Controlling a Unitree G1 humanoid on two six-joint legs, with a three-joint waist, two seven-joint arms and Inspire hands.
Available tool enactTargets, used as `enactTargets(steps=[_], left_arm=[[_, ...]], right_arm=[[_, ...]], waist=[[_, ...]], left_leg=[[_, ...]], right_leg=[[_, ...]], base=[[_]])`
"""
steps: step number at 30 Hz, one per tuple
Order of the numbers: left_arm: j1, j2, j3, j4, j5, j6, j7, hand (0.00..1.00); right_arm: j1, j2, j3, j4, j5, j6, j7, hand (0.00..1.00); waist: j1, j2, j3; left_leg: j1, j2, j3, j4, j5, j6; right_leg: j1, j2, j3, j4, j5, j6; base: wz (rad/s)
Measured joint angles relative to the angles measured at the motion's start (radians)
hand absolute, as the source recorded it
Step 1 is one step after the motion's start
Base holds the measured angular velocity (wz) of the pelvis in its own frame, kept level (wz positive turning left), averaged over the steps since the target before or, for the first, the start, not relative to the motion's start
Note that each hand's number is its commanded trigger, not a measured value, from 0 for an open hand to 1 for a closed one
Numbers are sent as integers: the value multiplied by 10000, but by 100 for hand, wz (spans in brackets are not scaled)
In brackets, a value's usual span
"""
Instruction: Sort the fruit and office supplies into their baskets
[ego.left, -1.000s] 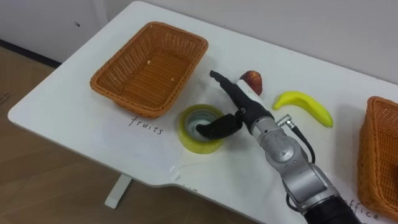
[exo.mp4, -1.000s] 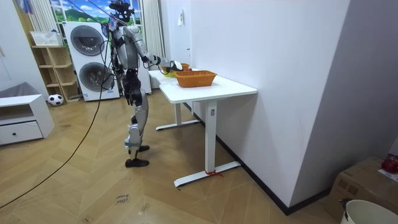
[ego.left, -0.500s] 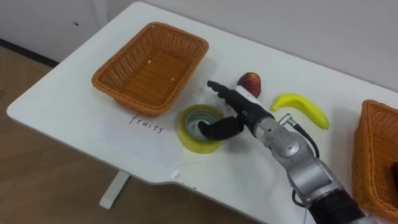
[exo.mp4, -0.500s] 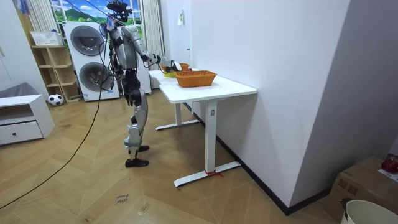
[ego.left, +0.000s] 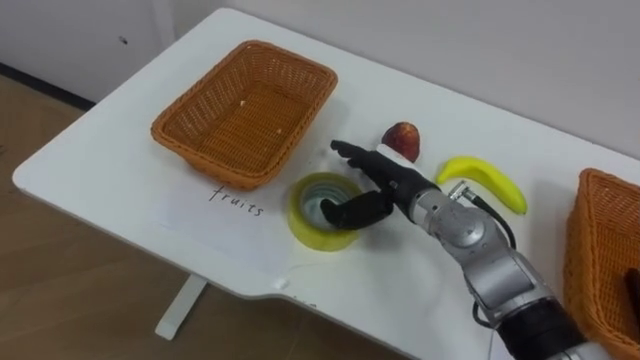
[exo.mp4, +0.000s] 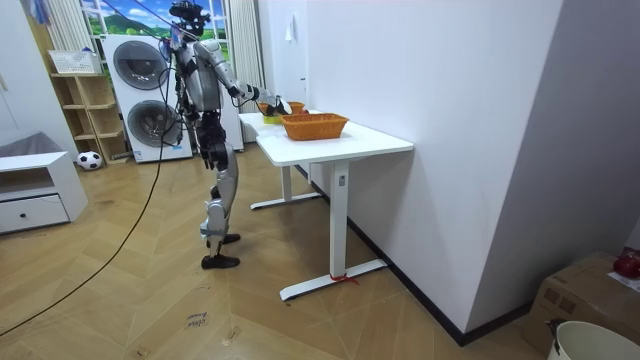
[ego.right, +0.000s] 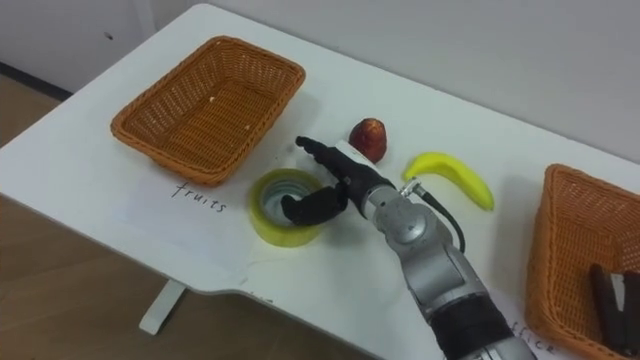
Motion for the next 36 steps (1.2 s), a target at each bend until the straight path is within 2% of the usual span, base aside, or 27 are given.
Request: enactTargets(steps=[1, 8, 16, 36], left_arm=[[0, -1, 11, -30, 0, 38, -3, 0], [-20, 3, -4, -168, 5, 182, -18, 0], [-44, 15, -78, -160, 3, 181, 10, 0], [-144, 22, -174, -156, -11, 178, 26, 0]], right_arm=[[-30, -12, 3, 1, -19, 58, 70, 100], [-348, -105, -3, 33, -1234, 275, 159, 100], [-467, -157, 73, 87, -2379, 426, 161, 100], [-462, -166, 26, -51, -2369, 757, 531, 100]], waist=[[-1, 0, 0], [133, 2, 2], [219, -14, 12], [215, -7, 21]], left_leg=[[25, 1, 0, -2, 0, 0], [157, -4, 0, -23, 0, 0], [152, -19, -116, -24, 0, 0], [139, -12, -109, -28, 0, 0]], right_leg=[[10, 1, 28, 0, 0, 0], [163, 6, 123, -3, 0, 0], [175, 12, 123, -2, 0, 0], [140, 15, 163, -6, 0, 0]], base=[[0], [0], [5], [0]])
